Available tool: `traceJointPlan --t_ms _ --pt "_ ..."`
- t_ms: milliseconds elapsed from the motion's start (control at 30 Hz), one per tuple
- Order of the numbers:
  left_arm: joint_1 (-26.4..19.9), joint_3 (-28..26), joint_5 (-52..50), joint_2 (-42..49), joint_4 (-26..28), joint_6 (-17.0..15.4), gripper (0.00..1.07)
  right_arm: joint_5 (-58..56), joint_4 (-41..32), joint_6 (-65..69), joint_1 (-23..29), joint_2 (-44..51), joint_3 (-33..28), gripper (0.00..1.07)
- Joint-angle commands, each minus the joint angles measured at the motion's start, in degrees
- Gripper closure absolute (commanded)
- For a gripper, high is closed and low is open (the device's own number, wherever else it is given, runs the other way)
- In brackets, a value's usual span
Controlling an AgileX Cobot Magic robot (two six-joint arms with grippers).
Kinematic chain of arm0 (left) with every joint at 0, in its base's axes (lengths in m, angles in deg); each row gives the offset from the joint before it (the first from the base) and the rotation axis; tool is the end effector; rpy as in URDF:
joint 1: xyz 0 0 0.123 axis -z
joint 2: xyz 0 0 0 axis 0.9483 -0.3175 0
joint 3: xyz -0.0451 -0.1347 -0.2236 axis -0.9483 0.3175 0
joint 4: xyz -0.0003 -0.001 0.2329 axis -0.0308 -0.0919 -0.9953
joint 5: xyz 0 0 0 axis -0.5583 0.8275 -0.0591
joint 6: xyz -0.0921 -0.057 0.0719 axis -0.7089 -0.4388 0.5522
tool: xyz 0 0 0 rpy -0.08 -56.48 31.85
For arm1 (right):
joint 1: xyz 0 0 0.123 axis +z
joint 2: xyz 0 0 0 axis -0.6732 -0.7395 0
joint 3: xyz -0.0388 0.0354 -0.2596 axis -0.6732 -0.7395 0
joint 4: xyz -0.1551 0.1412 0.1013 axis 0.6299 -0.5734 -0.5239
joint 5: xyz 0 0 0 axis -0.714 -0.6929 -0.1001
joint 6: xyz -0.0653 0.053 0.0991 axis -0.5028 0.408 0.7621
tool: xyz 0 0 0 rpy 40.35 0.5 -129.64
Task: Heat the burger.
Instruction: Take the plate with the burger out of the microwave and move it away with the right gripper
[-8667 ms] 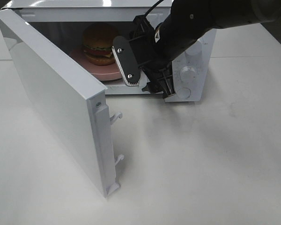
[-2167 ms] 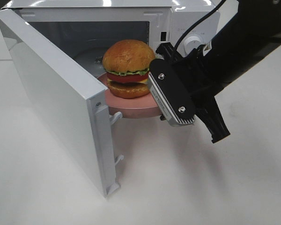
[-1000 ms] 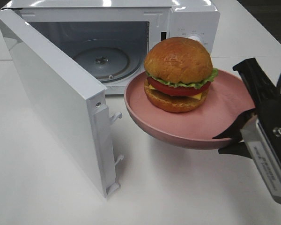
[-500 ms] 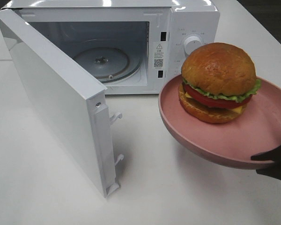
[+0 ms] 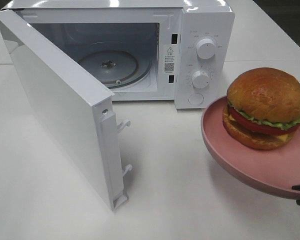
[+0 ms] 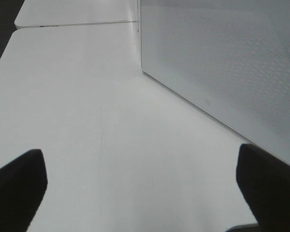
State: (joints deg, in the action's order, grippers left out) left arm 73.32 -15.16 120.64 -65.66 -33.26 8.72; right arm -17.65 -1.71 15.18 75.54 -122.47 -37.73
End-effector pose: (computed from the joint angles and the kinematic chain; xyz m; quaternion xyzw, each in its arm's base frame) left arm 0.0332 -0.0096 0.2526 0.0495 0.8454 -0.0246 0.5312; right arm 0.1110 0.0648 0.1866 -0.7286 0.5810 -0.1392 0.3349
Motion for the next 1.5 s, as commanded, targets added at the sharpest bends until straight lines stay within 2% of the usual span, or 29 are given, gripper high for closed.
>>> traceJointPlan --t_ms 33,167,233,567,767,1100,1167,1267,1333,1433,1500 --pt "-0.2 0.1 -0.5 1.3 0.2 0.0 0.07 3.6 5.2 8.4 -0.1 0.9 -0.5 1.03" --pt "-0.2 0.1 -0.5 1.3 0.2 0.0 0.07 3.6 9.2 13.8 -0.1 0.9 -1.0 1.03" --pt "-0.2 0.1 -0.5 1.3 0.2 0.0 0.07 3.6 14.3 20.1 -0.1 0.9 -1.7 1.03" --pt "-0.2 0.1 -0.5 1.3 0.2 0.0 0.07 2.1 24.4 42.0 -0.1 0.6 -1.9 1.03" --pt "-0.2 0.1 -0.5 1.3 0.2 0.0 0.07 2.1 28.8 49.0 -0.1 -1.6 -1.9 1.03" --pt "-0.2 0.1 -0.5 1.3 0.2 0.0 0.07 2.1 33.7 57.8 -0.1 -9.7 -0.2 1.03" --pt "-0.2 0.1 -0.5 1.3 0.2 0.0 0.07 1.8 37.0 65.1 -0.1 -14.2 1.1 1.03" --pt "-0.2 0.1 -0.5 1.3 0.2 0.0 0.07 1.5 37.5 67.0 -0.1 -15.6 1.8 1.03" --pt "-0.2 0.1 -0.5 1.3 0.2 0.0 0.07 -0.6 40.9 75.2 -0.1 -21.4 4.4 1.03" --pt "-0.2 0.1 -0.5 1.3 0.2 0.0 0.07 -1.3 41.9 77.7 -0.1 -23.1 5.0 1.03" --pt "-0.2 0.1 -0.5 1.3 0.2 0.0 0.07 -4.2 44.9 86.6 -0.1 -29.3 7.6 1.03"
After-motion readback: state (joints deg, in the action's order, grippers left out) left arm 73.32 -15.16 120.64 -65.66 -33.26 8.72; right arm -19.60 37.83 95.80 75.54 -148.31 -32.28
